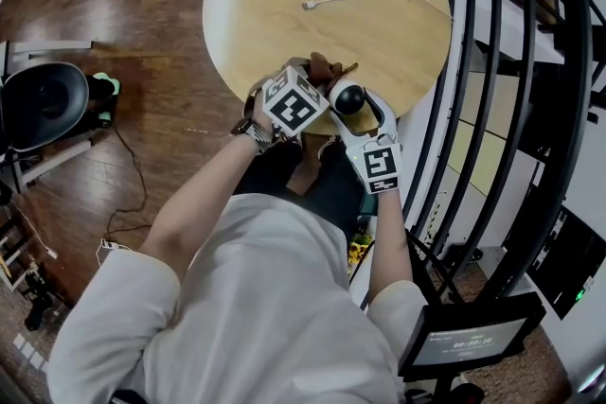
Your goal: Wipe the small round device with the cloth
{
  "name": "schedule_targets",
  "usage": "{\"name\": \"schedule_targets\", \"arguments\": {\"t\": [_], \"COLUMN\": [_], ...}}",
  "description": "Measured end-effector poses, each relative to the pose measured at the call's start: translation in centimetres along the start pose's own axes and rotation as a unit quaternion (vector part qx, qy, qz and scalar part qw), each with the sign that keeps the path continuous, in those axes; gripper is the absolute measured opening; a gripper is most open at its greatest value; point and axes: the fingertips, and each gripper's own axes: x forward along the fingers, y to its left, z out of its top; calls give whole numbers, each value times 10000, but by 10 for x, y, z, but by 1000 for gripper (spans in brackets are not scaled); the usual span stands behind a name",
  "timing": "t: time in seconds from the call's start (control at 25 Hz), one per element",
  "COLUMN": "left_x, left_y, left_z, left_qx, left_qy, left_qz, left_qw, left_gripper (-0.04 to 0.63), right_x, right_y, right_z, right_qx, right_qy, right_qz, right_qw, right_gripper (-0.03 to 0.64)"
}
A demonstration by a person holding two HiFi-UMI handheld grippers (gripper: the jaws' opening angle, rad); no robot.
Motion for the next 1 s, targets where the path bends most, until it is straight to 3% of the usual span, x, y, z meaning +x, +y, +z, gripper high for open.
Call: {"name": "schedule_targets", "arguments": {"t": [0.2, 0.36, 0.64, 0.92, 1.0], "left_x": [-3, -17, -57, -81, -82], "left_y": [3, 10, 16, -4, -16], "left_z": [5, 13, 33, 70, 77], "left_qx": [-255, -549, -1085, -918, -611], "left_qy": [-199, -848, -1767, -2420, -2394], "left_qz": [-278, -303, -257, -603, -640], "left_qw": [9991, 9944, 9779, 9640, 9669], "left_gripper": [100, 101, 102, 102, 103], "right_x": [3, 6, 7, 8, 7], "right_y": [-4, -7, -16, -20, -19], "right_z": [-3, -6, -18, -29, -31], "right_qx": [114, 211, 569, 1048, 1061], "right_qy": [-66, -110, 74, 409, 537], "right_qz": [-115, -255, -805, -1411, -1355], "right_qw": [9998, 9994, 9951, 9836, 9836], "right_gripper": [316, 316, 310, 295, 295]}}
